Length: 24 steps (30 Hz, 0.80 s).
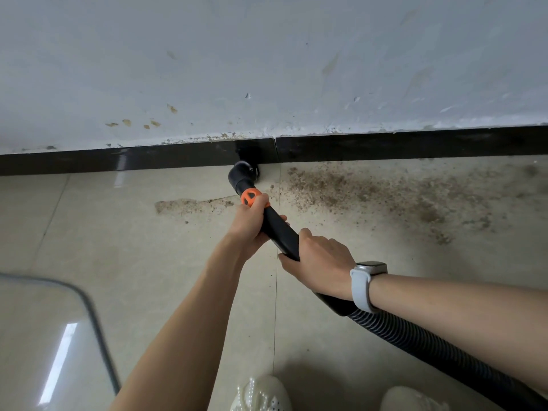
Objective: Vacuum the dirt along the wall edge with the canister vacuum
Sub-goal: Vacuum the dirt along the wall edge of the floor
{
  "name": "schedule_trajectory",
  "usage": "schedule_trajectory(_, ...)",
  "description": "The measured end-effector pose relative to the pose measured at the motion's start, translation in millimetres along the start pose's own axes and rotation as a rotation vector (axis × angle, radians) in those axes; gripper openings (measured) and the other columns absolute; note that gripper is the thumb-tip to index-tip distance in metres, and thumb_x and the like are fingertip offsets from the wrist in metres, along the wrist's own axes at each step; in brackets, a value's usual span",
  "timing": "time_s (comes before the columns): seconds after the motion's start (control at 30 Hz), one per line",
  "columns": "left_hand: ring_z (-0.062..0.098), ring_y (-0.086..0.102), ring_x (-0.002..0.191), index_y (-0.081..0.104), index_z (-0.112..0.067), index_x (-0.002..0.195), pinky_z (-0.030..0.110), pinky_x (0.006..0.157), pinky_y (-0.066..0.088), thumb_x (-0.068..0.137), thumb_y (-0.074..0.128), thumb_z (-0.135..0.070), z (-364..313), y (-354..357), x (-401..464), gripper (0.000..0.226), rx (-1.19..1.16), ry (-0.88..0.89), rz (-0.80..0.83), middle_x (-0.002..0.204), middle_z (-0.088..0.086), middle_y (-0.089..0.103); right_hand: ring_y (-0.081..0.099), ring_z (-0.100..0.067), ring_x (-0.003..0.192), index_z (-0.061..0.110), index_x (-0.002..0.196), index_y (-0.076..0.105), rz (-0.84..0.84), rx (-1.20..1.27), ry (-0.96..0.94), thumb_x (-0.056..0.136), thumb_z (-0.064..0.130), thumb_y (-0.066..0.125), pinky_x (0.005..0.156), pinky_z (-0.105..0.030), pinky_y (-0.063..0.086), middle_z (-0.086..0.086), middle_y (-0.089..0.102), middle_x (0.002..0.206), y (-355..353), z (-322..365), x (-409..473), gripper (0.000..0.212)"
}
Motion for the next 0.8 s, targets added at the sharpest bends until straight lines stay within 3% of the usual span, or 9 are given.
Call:
schedule_trajectory(0.43, 0.020, 0.066, 0.067, 0.033, -0.005, 0.125, 0.034, 0.060, 0.058, 0.095, 0.050, -0.024, 17.6, 38.3, -6.9, 0.039, 0.021, -0.037, 0.074, 0.104, 0.020, 0.053, 0.043, -0.012, 0.051, 0.017, 0.083, 0.033, -0.036, -0.033, 0.073, 0.091, 0.050, 0.044, 0.046, -0.028, 0.027, 0.007, 0.046, 0.064, -13.3, -32.4, -22.9, 0.035)
schedule_trajectory(0.63, 0.021, 0.065, 0.071, 0.033, -0.006, 0.127, 0.035, 0.064, 0.059, 0.096, 0.050, -0.026, 11.2, 31.7, -2.7, 0.040, -0.013, -0.030, 0.051, 0.105, 0.018, 0.053, 0.046, -0.012, 0.052, 0.017, 0.086, 0.035, -0.021, -0.063, 0.046, 0.090, 0.050, 0.044, 0.046, -0.028, 0.030, 0.006, 0.048, 0.065, -16.2, -27.2, -11.7, 0.034)
schedule_trajectory(0.8, 0.019, 0.063, 0.067, 0.038, -0.009, 0.117, 0.036, 0.068, 0.057, 0.096, 0.050, -0.024, -4.6, 1.7, 8.5, 0.029, -0.068, -0.006, -0.013, 0.091, 0.012, 0.053, 0.047, -0.014, 0.052, 0.016, 0.089, 0.037, 0.020, -0.079, -0.015, 0.090, 0.049, 0.045, 0.046, -0.028, 0.030, 0.005, 0.049, 0.065, -9.7, -1.2, 14.4, 0.034)
Point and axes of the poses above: each hand's wrist, its own x-axis towards the middle knuckle, its own y-axis out of the palm, z = x × y, the point moved 5 cm from there along x, towards the middle knuckle
